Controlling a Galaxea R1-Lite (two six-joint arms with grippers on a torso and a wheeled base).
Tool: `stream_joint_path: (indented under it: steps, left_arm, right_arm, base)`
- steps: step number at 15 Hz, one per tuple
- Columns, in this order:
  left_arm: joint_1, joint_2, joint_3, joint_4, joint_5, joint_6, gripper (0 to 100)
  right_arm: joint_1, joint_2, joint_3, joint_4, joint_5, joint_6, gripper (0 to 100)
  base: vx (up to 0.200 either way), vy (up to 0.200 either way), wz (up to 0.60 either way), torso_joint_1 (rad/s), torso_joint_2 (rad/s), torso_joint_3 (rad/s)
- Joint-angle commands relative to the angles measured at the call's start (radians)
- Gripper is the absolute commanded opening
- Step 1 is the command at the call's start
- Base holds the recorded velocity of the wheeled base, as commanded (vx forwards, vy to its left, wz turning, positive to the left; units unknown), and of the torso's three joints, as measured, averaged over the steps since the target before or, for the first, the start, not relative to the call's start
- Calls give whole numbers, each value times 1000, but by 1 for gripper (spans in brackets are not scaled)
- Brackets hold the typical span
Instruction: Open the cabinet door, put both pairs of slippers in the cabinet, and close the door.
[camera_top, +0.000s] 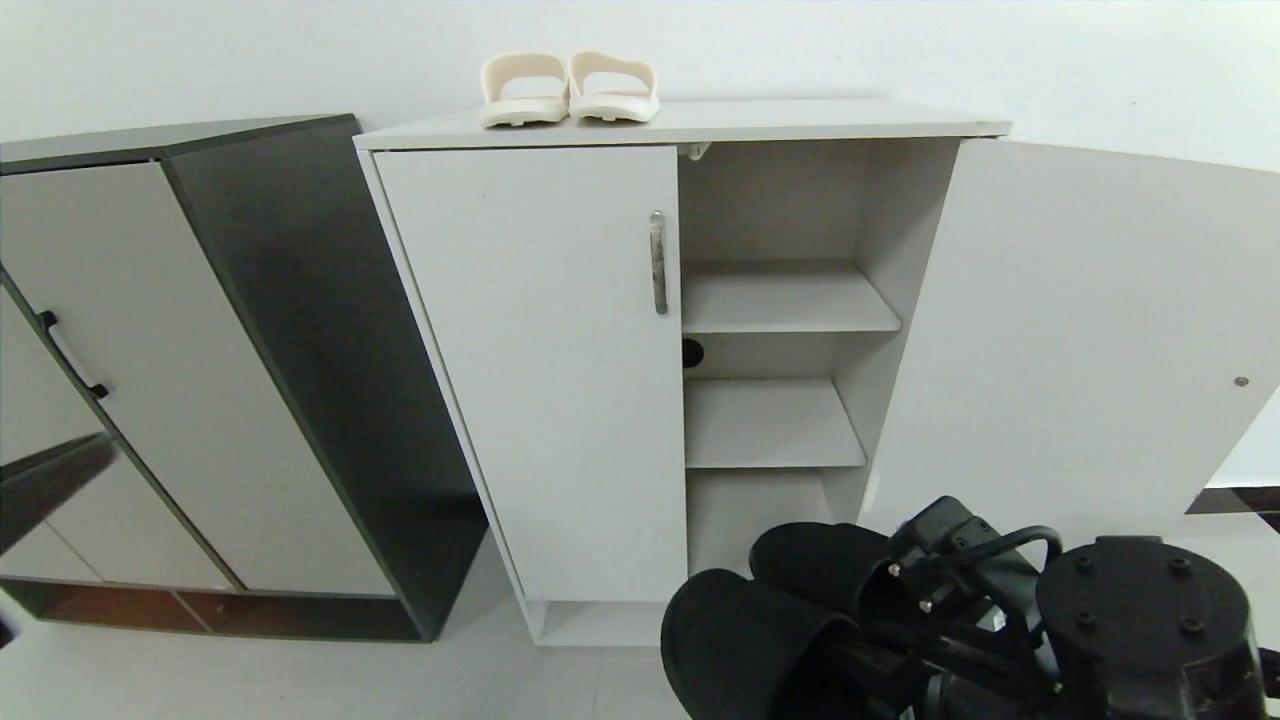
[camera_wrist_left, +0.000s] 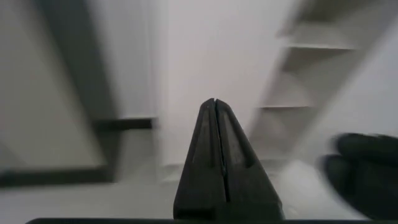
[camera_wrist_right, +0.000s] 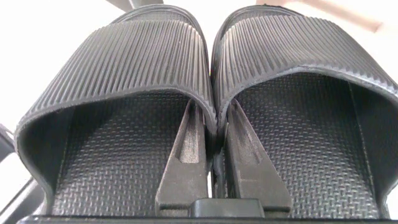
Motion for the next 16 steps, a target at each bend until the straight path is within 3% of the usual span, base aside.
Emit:
stream_joint_path:
  steps: [1, 2, 3, 4, 7, 9, 11, 13, 16]
  left_arm:
    - [438, -539, 330, 214, 67, 79, 0]
    - [492, -630, 404, 214, -10, 90, 0]
    - [475, -646, 445, 203, -67, 93, 0]
    - [452, -666, 471, 188, -87, 91, 0]
    - [437, -705, 531, 130, -343, 102, 0]
    - [437, -703, 570, 96, -461, 116, 0]
    - [437, -703, 570, 96, -460, 114, 0]
    - [437, -703, 570, 96, -456, 82, 0]
    - [437, -703, 570, 96, -456, 87, 0]
  right_arm:
    - [10, 19, 10, -4, -2, -1, 0]
    - [13, 16, 13, -17, -3, -5, 0]
    - [13, 15, 14, -18, -3, -5, 0]
    - [13, 15, 20, -20, -3, -7, 0]
    - [14, 15, 27, -26, -2, -7, 0]
    - [16, 21, 25, -26, 1, -5, 0]
    - [20, 25, 24, -27, 1, -5, 0]
    - [20, 36, 13, -27, 1, -5, 0]
    - [20, 65, 16, -73, -2, -4, 0]
  base:
    - [0, 0, 0, 0, 0, 0]
    - [0, 0, 0, 0, 0, 0]
    - [0, 0, 0, 0, 0, 0]
    - [0, 0, 0, 0, 0, 0]
    - [0, 0, 0, 0, 0, 0]
    - [0, 0, 0, 0, 0, 0]
    - [0, 0, 0, 0, 0, 0]
    - [0, 0, 0, 0, 0, 0]
    - [0, 0, 0, 0, 0, 0]
